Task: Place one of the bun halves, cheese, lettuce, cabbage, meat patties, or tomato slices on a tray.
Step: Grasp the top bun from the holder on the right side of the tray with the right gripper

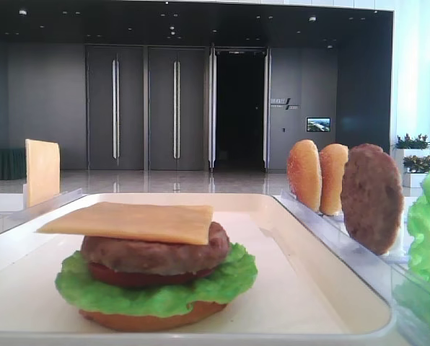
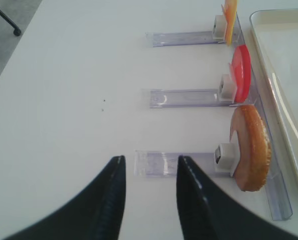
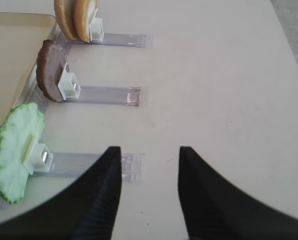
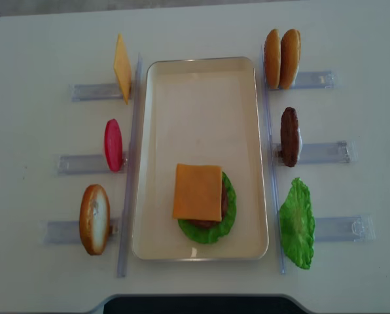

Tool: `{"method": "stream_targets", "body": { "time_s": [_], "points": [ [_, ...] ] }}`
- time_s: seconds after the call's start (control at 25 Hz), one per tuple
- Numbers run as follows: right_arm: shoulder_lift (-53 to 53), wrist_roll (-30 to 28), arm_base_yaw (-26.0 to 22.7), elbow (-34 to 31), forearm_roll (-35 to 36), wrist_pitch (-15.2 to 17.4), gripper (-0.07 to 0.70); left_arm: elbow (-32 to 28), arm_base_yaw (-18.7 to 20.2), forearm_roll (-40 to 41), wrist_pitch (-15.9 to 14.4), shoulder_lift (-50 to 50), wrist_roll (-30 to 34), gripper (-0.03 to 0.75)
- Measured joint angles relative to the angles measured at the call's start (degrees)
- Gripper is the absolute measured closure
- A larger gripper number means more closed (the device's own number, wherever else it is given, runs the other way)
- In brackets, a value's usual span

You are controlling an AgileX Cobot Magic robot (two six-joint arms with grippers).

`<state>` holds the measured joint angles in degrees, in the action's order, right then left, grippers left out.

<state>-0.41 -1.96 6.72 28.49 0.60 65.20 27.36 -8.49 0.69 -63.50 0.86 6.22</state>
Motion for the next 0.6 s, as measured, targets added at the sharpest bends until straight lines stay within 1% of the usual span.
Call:
{"method": "stream_targets", "body": {
  "time_s": [0.6],
  "points": [
    [0.0, 0.0, 0.0, 0.0, 0.1, 0.0, 0.338, 0.0, 0.0, 0.0, 0.0, 0.0, 0.0, 0.450]
  ]
}}
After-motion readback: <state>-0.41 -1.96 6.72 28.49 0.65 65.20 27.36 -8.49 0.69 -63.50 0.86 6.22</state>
